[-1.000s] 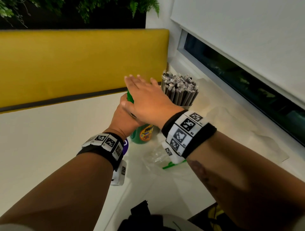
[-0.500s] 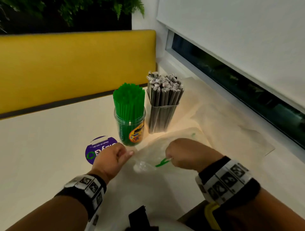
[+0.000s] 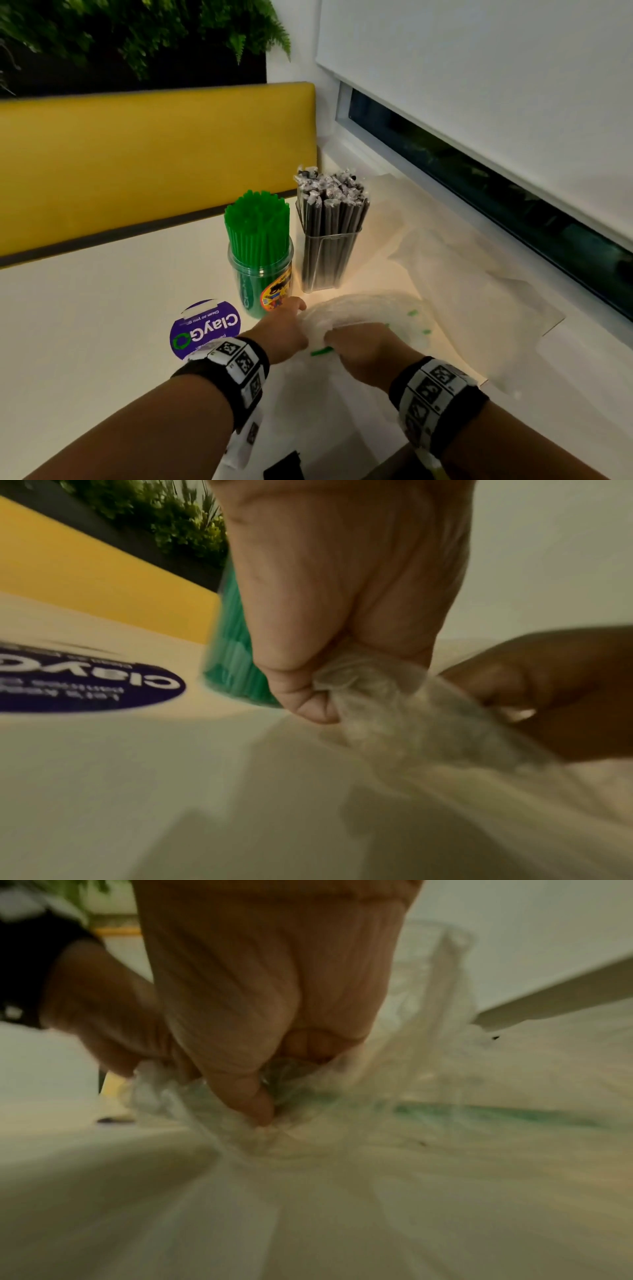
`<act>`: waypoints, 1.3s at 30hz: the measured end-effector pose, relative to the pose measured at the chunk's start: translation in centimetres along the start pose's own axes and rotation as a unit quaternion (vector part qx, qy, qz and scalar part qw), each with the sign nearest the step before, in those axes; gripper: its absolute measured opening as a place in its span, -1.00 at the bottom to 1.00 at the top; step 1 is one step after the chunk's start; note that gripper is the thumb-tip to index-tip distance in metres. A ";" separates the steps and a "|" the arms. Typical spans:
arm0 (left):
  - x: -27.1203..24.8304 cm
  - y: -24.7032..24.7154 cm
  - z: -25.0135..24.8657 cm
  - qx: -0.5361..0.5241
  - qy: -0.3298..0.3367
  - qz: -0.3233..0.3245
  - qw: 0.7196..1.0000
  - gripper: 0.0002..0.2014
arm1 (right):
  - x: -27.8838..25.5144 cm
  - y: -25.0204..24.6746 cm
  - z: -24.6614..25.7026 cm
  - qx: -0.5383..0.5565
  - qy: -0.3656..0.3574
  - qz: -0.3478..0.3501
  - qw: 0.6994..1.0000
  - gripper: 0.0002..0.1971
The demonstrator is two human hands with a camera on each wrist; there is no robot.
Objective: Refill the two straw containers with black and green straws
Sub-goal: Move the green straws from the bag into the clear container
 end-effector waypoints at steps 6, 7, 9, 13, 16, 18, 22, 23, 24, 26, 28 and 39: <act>0.3 -1.0 0.1 0.064 -0.017 -0.036 0.997 -0.64 | -1.7 -3.5 -0.3 0.086 -0.101 -0.199 0.971 -0.81; 0.2 -1.1 -0.1 0.063 -0.023 -0.037 0.997 -0.62 | -1.9 -3.7 -0.2 0.111 -0.105 -0.207 0.966 -0.81; -0.2 -1.2 -0.2 0.031 -0.059 -0.030 0.997 -0.56 | -2.3 -4.1 -0.2 0.162 -0.086 -0.214 0.959 -0.77; -1.3 -0.8 -0.2 -0.143 -0.105 0.130 0.976 -0.70 | -2.4 -3.7 0.4 0.130 -0.053 -0.231 0.963 -0.65; -1.9 -0.7 -0.5 -0.348 -0.127 0.215 0.904 -0.66 | -1.7 -2.3 0.7 0.033 -0.043 -0.195 0.979 -0.73; -1.9 -0.6 -0.6 -0.338 -0.088 0.243 0.905 -0.45 | -1.4 -2.1 0.5 0.050 -0.028 -0.171 0.984 -0.75; -1.4 -0.7 0.2 -0.283 -0.085 0.221 0.929 -0.35 | -1.4 -3.8 0.0 0.194 -0.060 -0.117 0.972 -0.78; -1.4 -0.9 0.2 -0.272 -0.089 0.212 0.934 -0.33 | -1.5 -4.4 -0.1 0.220 -0.071 -0.089 0.969 -0.79; -1.4 -1.2 0.3 -0.263 -0.093 0.202 0.939 -0.33 | -1.6 -4.9 -0.1 0.240 -0.076 -0.058 0.966 -0.80; -1.7 -1.5 0.0 -0.236 -0.096 0.195 0.947 -0.38 | -2.0 -5.8 -0.2 0.243 -0.076 -0.014 0.967 -0.80; -1.8 -1.5 -0.4 -0.195 -0.094 0.180 0.960 -0.43 | -2.4 -6.9 -0.3 0.229 -0.073 -0.007 0.971 -0.81; -2.8 -2.4 0.3 0.097 -0.101 0.093 0.986 -0.16 | -4.0 -13.4 -1.8 0.346 0.035 -0.045 0.936 -0.84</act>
Point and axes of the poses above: each hand's wrist, its own x-axis towards the middle knuckle, its own y-axis out of the palm, z = x × y, the point moved 3 cm from there along x, towards the middle knuckle, and after that the axes turned 6 degrees about -x, right-handed, at the moved point
